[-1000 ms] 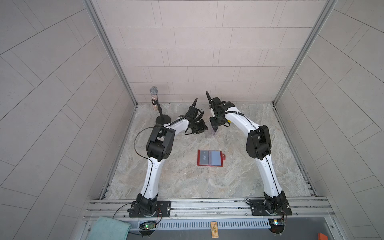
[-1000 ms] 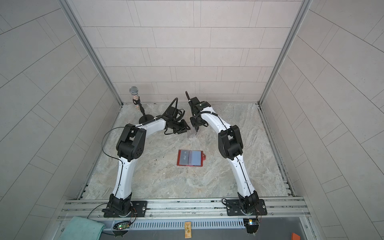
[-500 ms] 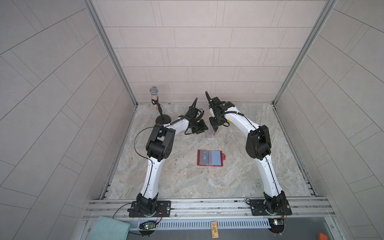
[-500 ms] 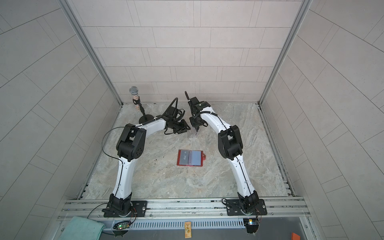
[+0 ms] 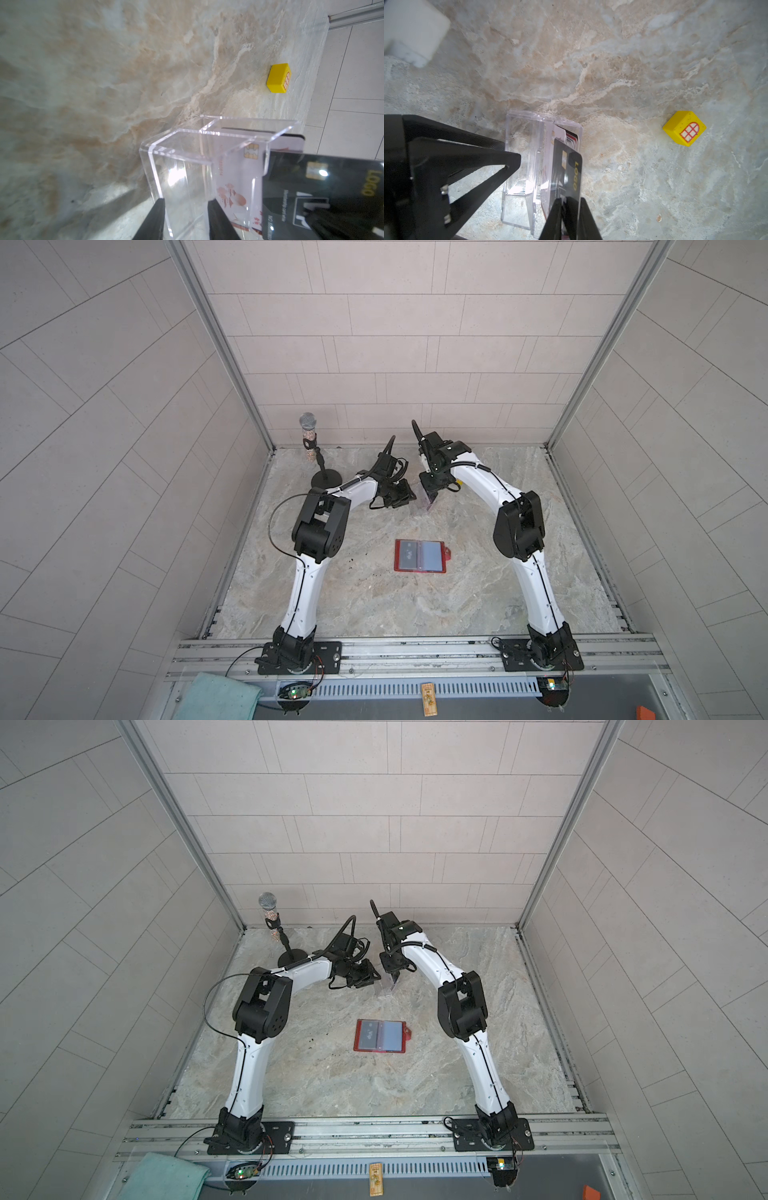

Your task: Put the credit cards into the card holder

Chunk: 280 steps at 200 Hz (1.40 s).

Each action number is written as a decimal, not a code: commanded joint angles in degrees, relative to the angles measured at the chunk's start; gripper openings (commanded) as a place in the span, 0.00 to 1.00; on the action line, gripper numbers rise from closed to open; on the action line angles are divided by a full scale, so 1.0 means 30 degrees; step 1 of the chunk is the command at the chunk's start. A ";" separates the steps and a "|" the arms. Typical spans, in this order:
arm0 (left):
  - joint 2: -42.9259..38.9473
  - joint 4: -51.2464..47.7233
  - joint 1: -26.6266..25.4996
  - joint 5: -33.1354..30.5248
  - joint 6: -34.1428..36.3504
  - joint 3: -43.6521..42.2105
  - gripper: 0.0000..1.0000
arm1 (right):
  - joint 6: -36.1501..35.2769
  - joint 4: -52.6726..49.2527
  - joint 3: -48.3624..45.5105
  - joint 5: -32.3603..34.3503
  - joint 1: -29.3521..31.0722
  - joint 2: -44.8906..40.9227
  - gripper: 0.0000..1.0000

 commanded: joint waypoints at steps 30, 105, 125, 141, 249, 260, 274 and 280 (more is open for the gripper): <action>0.0577 -0.1426 0.0186 -0.0257 0.0322 0.0049 0.38 | -0.0125 -0.1036 0.0278 0.0506 -0.0264 -0.1015 0.00; -0.0843 -0.0367 0.0178 0.1515 0.0461 0.0137 0.53 | 0.0771 0.0819 -0.2038 -0.4050 -0.1163 -0.3224 0.00; -0.1426 -0.0328 0.0178 0.1717 0.0690 0.0107 0.59 | 0.1117 0.1581 -0.3221 -0.5276 -0.1470 -0.4139 0.00; -0.2035 -0.0328 0.0183 0.1789 0.0918 -0.0075 0.63 | 0.1555 0.2421 -0.4554 -0.6000 -0.1705 -0.5070 0.00; -0.9225 -0.0844 0.0023 -0.0350 0.3147 -0.7727 0.64 | 0.4151 0.8048 -1.5821 -0.8657 -0.2076 -1.2700 0.00; -0.9881 -0.0718 -0.0101 -0.0550 0.3175 -0.8741 0.64 | 0.4595 0.8716 -1.6978 -0.8837 -0.2033 -1.3389 0.00; -1.0664 -0.0430 -0.0313 -0.0869 0.3180 -0.9972 0.64 | 0.5195 0.9879 -1.8531 -0.9276 -0.1945 -1.4220 0.00; -1.0958 -0.0240 -0.0429 -0.0965 0.3176 -1.0489 0.64 | 0.5461 1.0362 -1.9186 -0.9344 -0.1880 -1.4566 0.00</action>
